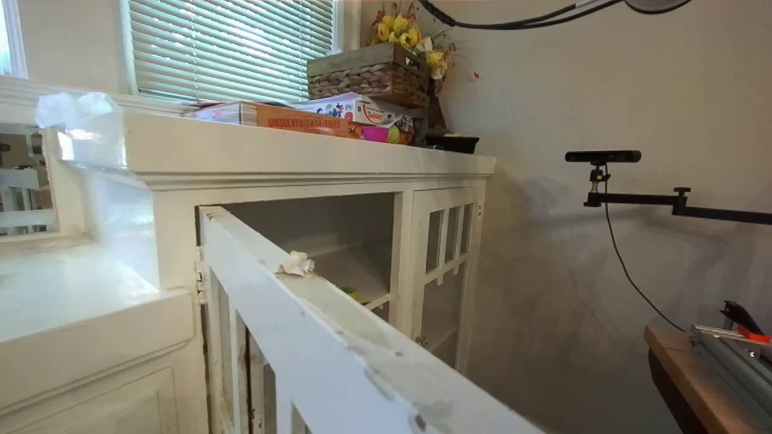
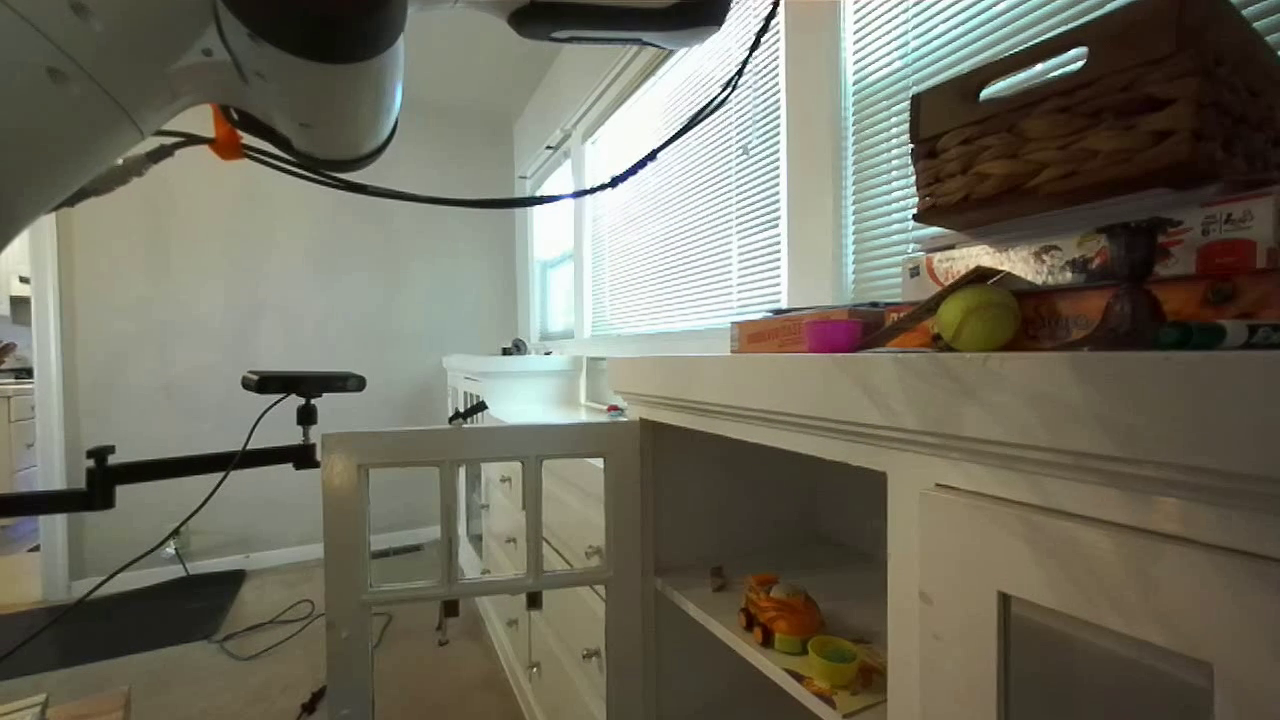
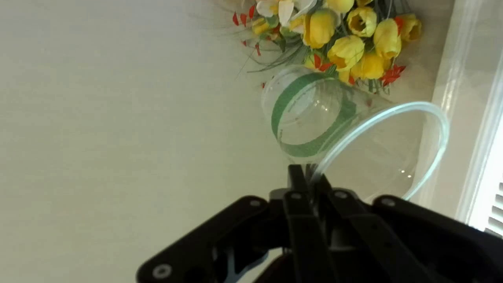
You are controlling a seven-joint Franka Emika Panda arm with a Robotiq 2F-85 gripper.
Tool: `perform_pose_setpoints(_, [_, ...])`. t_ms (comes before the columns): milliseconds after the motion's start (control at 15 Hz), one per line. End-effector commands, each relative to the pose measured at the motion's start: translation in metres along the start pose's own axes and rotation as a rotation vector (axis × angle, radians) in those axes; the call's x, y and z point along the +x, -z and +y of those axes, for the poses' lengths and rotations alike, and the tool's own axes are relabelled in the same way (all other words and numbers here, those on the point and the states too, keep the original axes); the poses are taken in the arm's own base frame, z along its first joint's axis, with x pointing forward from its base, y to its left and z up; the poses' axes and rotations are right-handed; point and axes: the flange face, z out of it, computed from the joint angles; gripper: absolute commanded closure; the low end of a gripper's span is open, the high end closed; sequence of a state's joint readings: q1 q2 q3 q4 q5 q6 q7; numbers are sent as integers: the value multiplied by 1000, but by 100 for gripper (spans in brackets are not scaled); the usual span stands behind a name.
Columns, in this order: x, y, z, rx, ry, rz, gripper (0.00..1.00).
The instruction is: Pour the contents in the clear cup into the basket.
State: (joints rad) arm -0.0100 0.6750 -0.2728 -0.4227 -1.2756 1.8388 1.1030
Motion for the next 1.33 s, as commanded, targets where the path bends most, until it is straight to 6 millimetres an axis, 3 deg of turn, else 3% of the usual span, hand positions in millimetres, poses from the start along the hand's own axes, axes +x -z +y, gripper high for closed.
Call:
perform_pose_setpoints(0, [12,15,11,77,-35,-177,98])
perform_pose_setpoints(400, [5,42,0,256,-108,-426,98])
perform_pose_setpoints(867, [-3,100,-17,496,-114,-701,98])
perform_pose_setpoints(933, [8,97,-8,535,-107,-738,98])
perform_pose_setpoints(1200, [11,109,-2,668,-56,-889,98])
perform_pose_setpoints(1267, [3,105,-12,608,-88,-813,98])
